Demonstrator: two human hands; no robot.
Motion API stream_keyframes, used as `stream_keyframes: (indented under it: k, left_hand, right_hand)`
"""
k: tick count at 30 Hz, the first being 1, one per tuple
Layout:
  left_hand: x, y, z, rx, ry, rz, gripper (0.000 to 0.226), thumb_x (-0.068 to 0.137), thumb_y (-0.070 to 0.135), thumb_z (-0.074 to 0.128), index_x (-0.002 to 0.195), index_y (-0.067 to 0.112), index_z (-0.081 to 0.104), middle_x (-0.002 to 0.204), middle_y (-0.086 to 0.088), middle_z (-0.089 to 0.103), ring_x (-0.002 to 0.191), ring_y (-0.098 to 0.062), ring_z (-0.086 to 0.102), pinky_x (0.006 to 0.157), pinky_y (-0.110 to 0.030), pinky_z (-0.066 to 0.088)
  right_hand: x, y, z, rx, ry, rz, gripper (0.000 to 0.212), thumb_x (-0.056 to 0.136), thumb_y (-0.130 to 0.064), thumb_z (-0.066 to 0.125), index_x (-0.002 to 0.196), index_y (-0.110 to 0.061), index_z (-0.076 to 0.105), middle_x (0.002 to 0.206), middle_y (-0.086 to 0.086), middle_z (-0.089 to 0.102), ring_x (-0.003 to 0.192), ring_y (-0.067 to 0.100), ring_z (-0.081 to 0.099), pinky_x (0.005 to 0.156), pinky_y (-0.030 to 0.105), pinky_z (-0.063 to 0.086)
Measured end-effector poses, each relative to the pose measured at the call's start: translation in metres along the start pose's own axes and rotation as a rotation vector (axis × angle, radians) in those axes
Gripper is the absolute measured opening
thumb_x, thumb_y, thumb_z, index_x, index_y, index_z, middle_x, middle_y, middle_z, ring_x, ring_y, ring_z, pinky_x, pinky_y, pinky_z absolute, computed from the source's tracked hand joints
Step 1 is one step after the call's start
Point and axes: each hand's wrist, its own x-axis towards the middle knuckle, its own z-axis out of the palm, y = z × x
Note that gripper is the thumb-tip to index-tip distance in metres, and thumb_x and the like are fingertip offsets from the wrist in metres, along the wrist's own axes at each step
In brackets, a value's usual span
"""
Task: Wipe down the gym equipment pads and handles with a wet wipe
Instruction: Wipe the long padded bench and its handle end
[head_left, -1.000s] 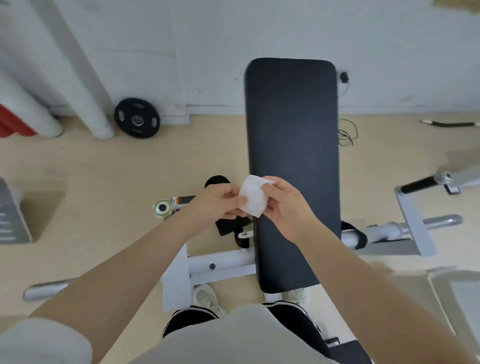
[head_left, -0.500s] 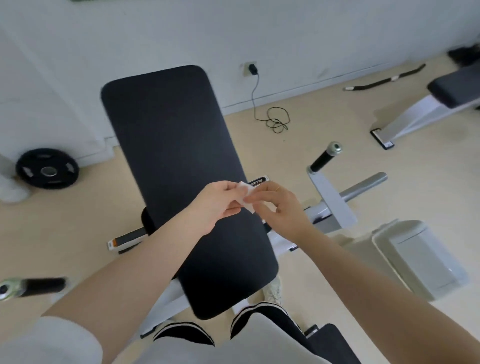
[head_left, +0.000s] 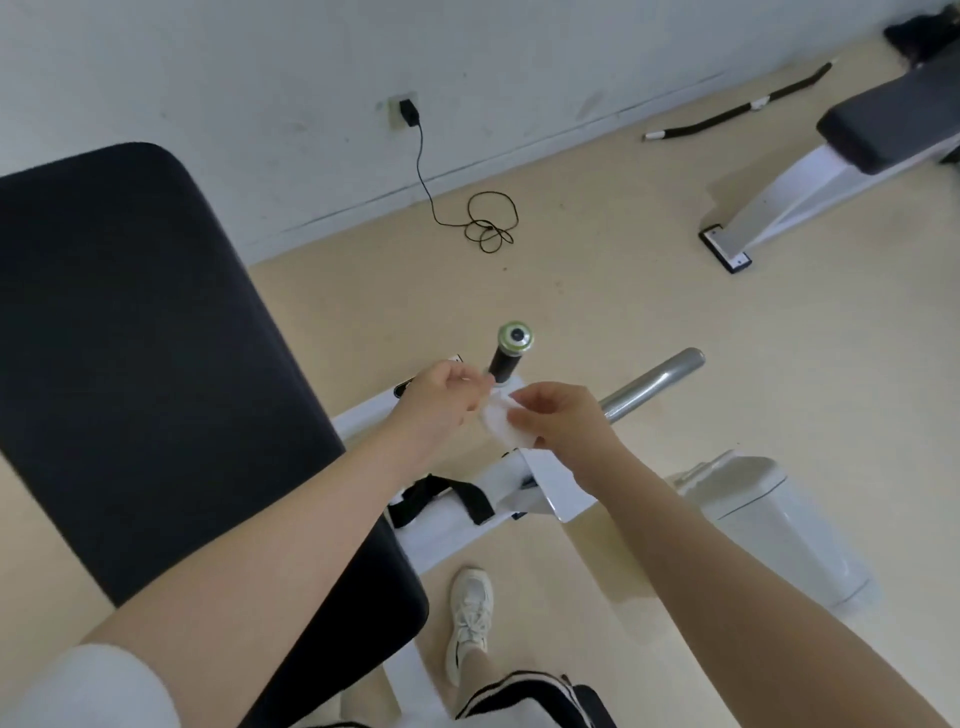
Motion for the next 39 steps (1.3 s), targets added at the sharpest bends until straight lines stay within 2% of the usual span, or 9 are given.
stream_keyframes:
  k: [5,9,14,17,24,27,31,36,39]
  left_hand:
    - [0.063,0.005,0.024,-0.020,0.047,-0.076,0.018,0.090,0.044,0.054,0.082,0.027,0.054,0.094,0.000,0.053,0.090,-0.018,0.050,0.085,-0.031,0.041]
    - [0.095,0.002,0.036,0.042,-0.012,-0.058,0.021,0.083,0.051,0.058,0.084,0.030,0.060,0.104,-0.003,0.058,0.099,-0.018,0.053,0.105,-0.038,0.038]
    - [0.105,0.001,0.036,0.052,0.001,-0.048,0.015,0.086,0.035,0.062,0.089,0.020,0.063,0.103,-0.010,0.063,0.092,-0.018,0.057,0.099,-0.037,0.045]
    - [0.105,0.006,0.032,0.058,-0.021,-0.070,0.015,0.086,0.033,0.063,0.092,0.019,0.063,0.109,-0.012,0.064,0.096,-0.018,0.060,0.096,-0.034,0.047]
    - [0.109,0.005,0.033,0.062,0.070,-0.165,0.025,0.081,0.036,0.068,0.092,0.020,0.054,0.113,-0.014,0.065,0.104,-0.024,0.063,0.099,-0.038,0.046]
    - [0.112,0.001,0.033,0.117,0.108,-0.209,0.056,0.070,0.051,0.073,0.109,0.017,0.051,0.116,-0.008,0.062,0.108,-0.023,0.059,0.089,-0.033,0.048]
    - [0.116,-0.002,0.029,0.158,0.139,-0.143,0.073,0.077,0.042,0.069,0.136,0.016,0.035,0.118,0.006,0.044,0.107,-0.012,0.045,0.079,-0.021,0.035]
    - [0.117,0.000,0.028,0.152,0.084,-0.079,0.058,0.081,0.034,0.067,0.131,0.018,0.042,0.091,0.024,0.042,0.084,0.006,0.045,0.063,-0.007,0.031]
    - [0.116,0.001,0.029,0.114,0.055,-0.089,0.042,0.082,0.032,0.067,0.116,0.025,0.043,0.092,0.023,0.045,0.084,0.009,0.046,0.063,-0.007,0.032]
  right_hand:
    - [0.074,0.056,-0.019,0.086,0.377,0.250,0.012,0.084,-0.012,0.055,0.092,-0.015,0.063,0.083,-0.001,0.062,0.078,0.021,0.058,0.071,0.032,0.049]
    - [0.132,0.073,-0.008,0.147,0.423,0.240,0.017,0.088,-0.012,0.054,0.098,-0.017,0.067,0.085,-0.003,0.064,0.078,0.016,0.058,0.068,0.024,0.042]
    - [0.161,0.076,0.003,0.280,0.301,0.233,0.013,0.086,-0.010,0.059,0.092,-0.014,0.070,0.073,-0.004,0.062,0.070,0.015,0.055,0.064,0.024,0.048]
    - [0.152,0.062,-0.008,0.341,0.213,0.080,0.012,0.085,-0.007,0.061,0.087,-0.013,0.071,0.080,0.001,0.068,0.074,0.015,0.059,0.076,0.031,0.052]
    - [0.163,0.006,-0.057,0.199,-0.157,-0.296,0.028,0.086,0.006,0.053,0.080,-0.017,0.068,0.070,-0.007,0.067,0.063,0.006,0.057,0.061,0.015,0.044]
    - [0.197,0.013,-0.053,-0.110,-0.002,-0.279,0.025,0.084,0.004,0.053,0.085,-0.014,0.070,0.079,-0.004,0.065,0.073,0.009,0.056,0.064,0.010,0.040]
    - [0.221,0.036,-0.030,-0.323,-0.274,-0.203,0.023,0.083,0.003,0.053,0.091,-0.009,0.071,0.083,0.000,0.065,0.075,0.010,0.056,0.070,0.015,0.044]
    - [0.215,0.029,-0.035,-0.114,-0.482,-0.155,0.026,0.084,0.009,0.052,0.084,-0.012,0.068,0.082,0.004,0.068,0.075,0.011,0.061,0.077,0.022,0.049]
    - [0.194,0.025,-0.042,0.064,-0.428,-0.199,0.025,0.086,0.009,0.052,0.081,-0.011,0.066,0.069,-0.009,0.068,0.063,0.002,0.060,0.062,0.014,0.046]
